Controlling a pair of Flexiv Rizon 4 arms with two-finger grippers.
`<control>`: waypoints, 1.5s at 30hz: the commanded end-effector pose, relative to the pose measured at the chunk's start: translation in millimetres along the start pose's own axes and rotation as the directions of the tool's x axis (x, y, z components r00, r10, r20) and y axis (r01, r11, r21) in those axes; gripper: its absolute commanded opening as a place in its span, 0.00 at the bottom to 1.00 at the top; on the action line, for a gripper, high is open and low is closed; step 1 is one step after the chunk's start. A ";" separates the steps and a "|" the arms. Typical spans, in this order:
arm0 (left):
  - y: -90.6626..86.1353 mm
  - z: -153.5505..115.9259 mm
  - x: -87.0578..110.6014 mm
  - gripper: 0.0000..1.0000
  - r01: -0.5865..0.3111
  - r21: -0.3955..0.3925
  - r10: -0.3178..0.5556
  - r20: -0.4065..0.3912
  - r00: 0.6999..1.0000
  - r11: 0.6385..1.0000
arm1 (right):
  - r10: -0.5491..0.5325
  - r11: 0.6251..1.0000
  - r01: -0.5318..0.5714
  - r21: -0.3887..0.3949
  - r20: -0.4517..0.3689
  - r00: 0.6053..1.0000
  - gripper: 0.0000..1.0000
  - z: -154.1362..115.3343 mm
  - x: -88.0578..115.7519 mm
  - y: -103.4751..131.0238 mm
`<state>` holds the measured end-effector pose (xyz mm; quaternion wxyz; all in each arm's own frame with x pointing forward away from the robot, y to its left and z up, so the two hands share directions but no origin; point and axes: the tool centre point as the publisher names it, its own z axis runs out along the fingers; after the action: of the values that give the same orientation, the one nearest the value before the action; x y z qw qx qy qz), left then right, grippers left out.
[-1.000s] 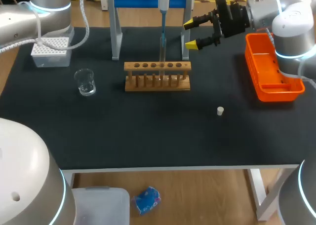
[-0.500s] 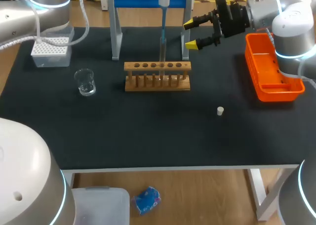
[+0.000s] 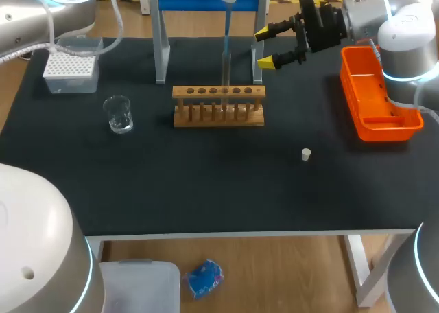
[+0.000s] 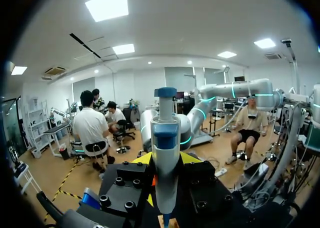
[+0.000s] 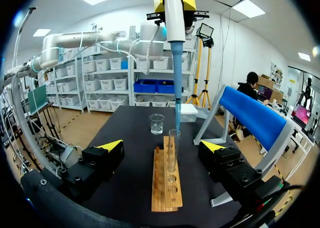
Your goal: Invert the test tube, pick up the pipette, mount the tip to pipette, aspirate from beaker and dispense into the tube, eject the tip, return the pipette, and cap with the stopper.
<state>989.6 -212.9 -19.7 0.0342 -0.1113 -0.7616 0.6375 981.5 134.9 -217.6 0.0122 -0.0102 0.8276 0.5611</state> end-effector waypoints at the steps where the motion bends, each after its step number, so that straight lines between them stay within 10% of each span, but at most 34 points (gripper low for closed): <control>1: -4.3 -2.3 4.1 0.00 -0.007 0.012 0.007 0.010 1.000 1.000 | -0.001 1.000 0.001 0.000 0.002 1.000 1.00 0.2 0.5 -0.5; 23: -17.2 -45.5 37.4 0.00 0.023 -0.060 -0.020 0.060 0.998 0.998 | -0.001 1.000 0.001 0.000 0.002 1.000 1.00 0.2 0.5 -0.5; 34: 31.3 -52.9 114.8 0.00 0.126 -0.024 -0.122 0.113 0.986 0.992 | -0.001 1.000 0.001 0.000 0.002 1.000 1.00 0.2 0.5 -0.5; 45: 78.7 -19.1 156.6 0.00 0.077 -0.014 -0.077 0.004 0.997 0.997 | -0.001 1.000 0.001 0.000 0.002 1.000 1.00 0.2 0.5 -0.5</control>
<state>856.9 -143.4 -98.6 0.0656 -0.0889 -0.7744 0.6230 981.4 135.0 -217.7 0.0123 -0.0101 0.8275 0.5612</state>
